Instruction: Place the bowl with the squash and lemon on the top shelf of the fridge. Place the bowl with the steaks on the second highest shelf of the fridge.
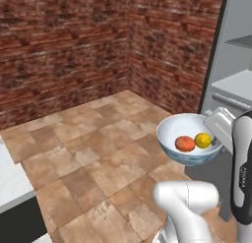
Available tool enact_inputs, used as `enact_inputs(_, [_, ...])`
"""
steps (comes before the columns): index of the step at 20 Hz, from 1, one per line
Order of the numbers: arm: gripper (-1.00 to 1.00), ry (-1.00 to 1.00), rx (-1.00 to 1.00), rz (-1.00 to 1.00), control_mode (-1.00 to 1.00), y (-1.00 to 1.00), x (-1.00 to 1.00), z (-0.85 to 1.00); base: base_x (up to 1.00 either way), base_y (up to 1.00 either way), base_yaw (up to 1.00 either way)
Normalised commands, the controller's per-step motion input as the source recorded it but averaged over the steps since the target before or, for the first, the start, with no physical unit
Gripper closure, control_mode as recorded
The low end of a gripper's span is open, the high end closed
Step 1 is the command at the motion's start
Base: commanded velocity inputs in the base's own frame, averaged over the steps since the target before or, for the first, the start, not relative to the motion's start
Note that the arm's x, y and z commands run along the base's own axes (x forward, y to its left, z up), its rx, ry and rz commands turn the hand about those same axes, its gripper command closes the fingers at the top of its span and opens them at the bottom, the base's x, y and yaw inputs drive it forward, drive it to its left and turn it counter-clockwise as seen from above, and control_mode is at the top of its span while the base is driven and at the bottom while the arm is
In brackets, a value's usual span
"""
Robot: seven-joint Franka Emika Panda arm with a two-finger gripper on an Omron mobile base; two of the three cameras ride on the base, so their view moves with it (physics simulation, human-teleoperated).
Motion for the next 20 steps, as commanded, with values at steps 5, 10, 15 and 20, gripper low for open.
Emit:
enact_inputs(5, [1.0, 0.0, 0.0, 0.0, 1.0, 0.0, 0.0, 0.0, 1.0, 0.64, -0.01])
enact_inputs(10, [1.0, 0.0, 0.0, 0.0, 1.0, 0.0, 0.0, 0.0, 1.0, 0.68, -0.09])
enact_inputs(15, [1.0, 0.0, 0.0, 0.0, 1.0, 0.0, 0.0, 0.0, 1.0, 0.07, -0.25])
enact_inputs(20, [1.0, 0.0, 0.0, 0.0, 1.0, 0.0, 0.0, 0.0, 0.66, 0.08, -0.71])
